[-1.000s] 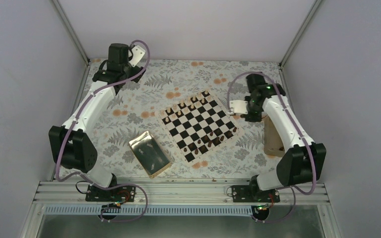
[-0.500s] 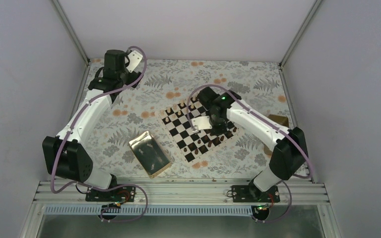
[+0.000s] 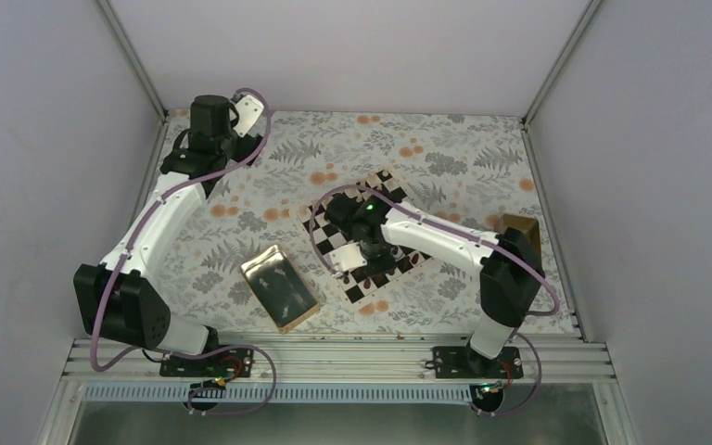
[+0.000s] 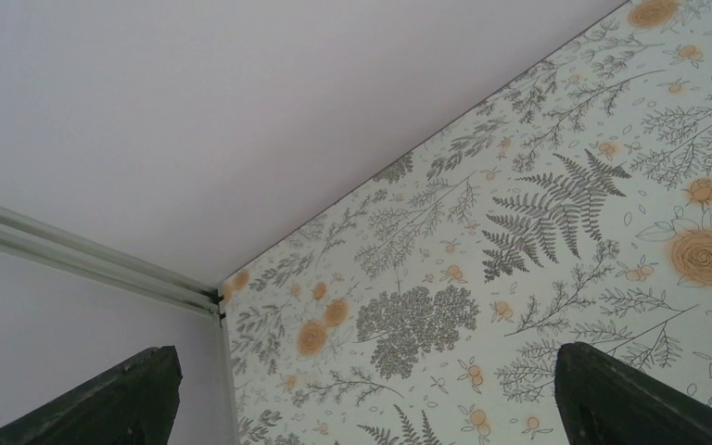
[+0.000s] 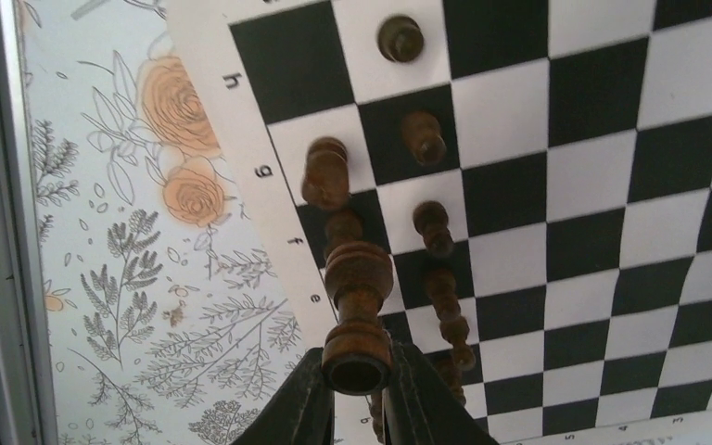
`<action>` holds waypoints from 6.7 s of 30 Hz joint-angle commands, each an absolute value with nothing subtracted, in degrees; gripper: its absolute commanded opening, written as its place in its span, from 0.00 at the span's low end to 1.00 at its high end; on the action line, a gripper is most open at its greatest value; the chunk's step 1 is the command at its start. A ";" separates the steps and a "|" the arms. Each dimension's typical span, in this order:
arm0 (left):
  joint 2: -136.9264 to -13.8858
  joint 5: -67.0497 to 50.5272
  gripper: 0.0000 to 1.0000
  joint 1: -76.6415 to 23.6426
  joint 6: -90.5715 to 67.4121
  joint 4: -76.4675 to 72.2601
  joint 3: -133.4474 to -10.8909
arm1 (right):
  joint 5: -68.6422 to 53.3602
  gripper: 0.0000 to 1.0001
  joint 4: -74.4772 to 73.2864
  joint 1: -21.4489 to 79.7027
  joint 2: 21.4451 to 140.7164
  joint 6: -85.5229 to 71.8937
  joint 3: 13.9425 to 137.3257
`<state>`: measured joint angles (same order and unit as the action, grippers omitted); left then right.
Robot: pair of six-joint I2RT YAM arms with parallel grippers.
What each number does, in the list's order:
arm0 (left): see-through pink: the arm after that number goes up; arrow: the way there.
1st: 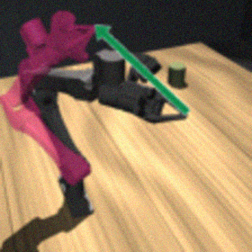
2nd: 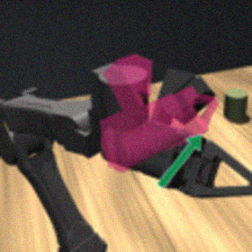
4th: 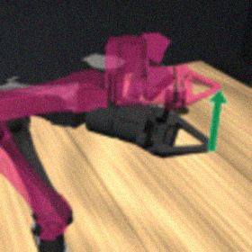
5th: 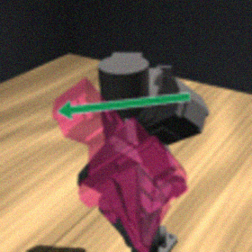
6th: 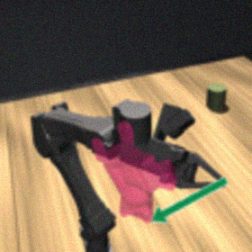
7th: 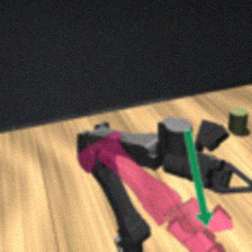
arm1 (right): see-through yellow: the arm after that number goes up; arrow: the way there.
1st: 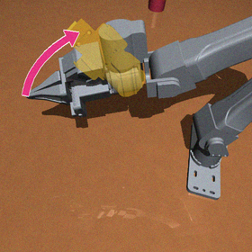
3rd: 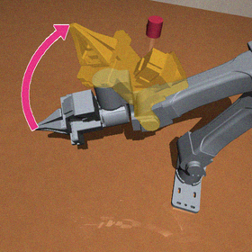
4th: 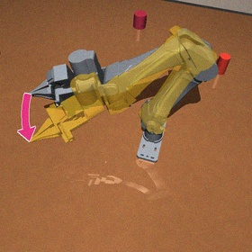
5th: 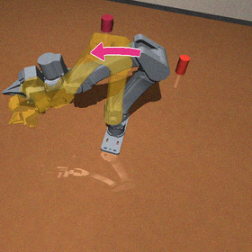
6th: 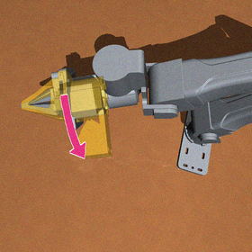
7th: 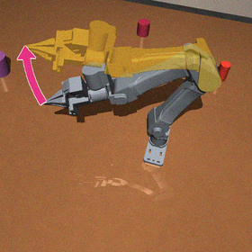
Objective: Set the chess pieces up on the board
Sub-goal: Place the chess piece on the chessboard, then pick up the chess piece from the storage box.
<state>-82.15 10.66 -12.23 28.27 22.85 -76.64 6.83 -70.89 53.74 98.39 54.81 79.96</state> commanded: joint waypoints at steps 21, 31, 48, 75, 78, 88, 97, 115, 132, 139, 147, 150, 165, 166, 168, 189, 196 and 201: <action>-74.49 5.72 1.00 -7.15 28.54 20.54 -69.46 | 10.81 0.15 -73.04 66.53 107.90 48.09 83.99; -74.53 4.62 1.00 -6.96 27.87 21.09 -69.75 | 10.61 0.15 -70.87 66.04 107.01 48.39 80.91; -75.50 3.71 1.00 -6.99 27.06 22.00 -70.95 | 10.67 0.16 -65.53 64.00 105.79 49.96 78.15; -74.93 2.73 1.00 -6.97 26.98 22.54 -71.29 | 11.04 0.25 -66.03 63.02 103.37 49.02 80.26; -74.72 2.92 1.00 -6.98 26.98 22.58 -71.59 | 10.45 0.26 -67.23 62.96 101.90 48.00 82.17; -73.25 2.13 1.00 -7.01 26.52 22.62 -70.65 | -6.79 0.33 -66.50 58.70 83.72 42.02 69.71; -72.68 2.14 1.00 -7.12 25.17 20.61 -68.76 | -15.45 0.37 -48.26 53.24 72.01 40.96 48.60; -72.06 4.10 1.00 -7.21 24.34 18.05 -65.09 | -13.81 0.29 -29.70 52.79 73.17 36.66 37.87; -72.11 3.10 1.00 -7.21 23.64 17.92 -64.94 | -12.66 0.27 -28.49 51.33 79.41 37.89 38.81; -72.23 2.59 1.00 -7.21 23.38 17.93 -65.22 | -12.74 0.27 -28.11 51.13 81.22 38.20 39.61; -71.69 2.42 1.00 -7.22 23.38 18.19 -64.99 | -12.92 0.28 -27.56 50.98 82.69 38.26 40.42; -71.70 2.44 1.00 -7.21 23.38 18.12 -65.04 | -13.16 0.28 -28.04 51.04 83.28 38.28 41.22; -71.09 2.06 1.00 -7.25 23.72 18.36 -64.62 | -12.75 0.25 -30.92 51.09 86.61 38.18 43.47; -71.10 1.88 1.00 -7.21 23.73 18.37 -64.68 | -13.13 0.25 -31.31 51.14 86.51 38.07 43.49; -71.29 1.64 1.00 -7.20 23.58 18.30 -64.69 | -13.62 0.26 -31.84 51.37 86.22 37.96 43.61; -70.53 2.18 1.00 -7.21 23.81 17.71 -63.72 | -13.63 0.24 -31.22 52.89 89.46 37.09 46.05; -70.49 2.04 1.00 -7.12 23.89 17.65 -63.73 | -12.75 0.07 -33.41 53.28 88.89 37.36 46.19; -70.55 1.58 1.00 -7.13 23.65 17.70 -63.97 | -14.00 0.07 -40.40 54.04 87.66 39.26 48.68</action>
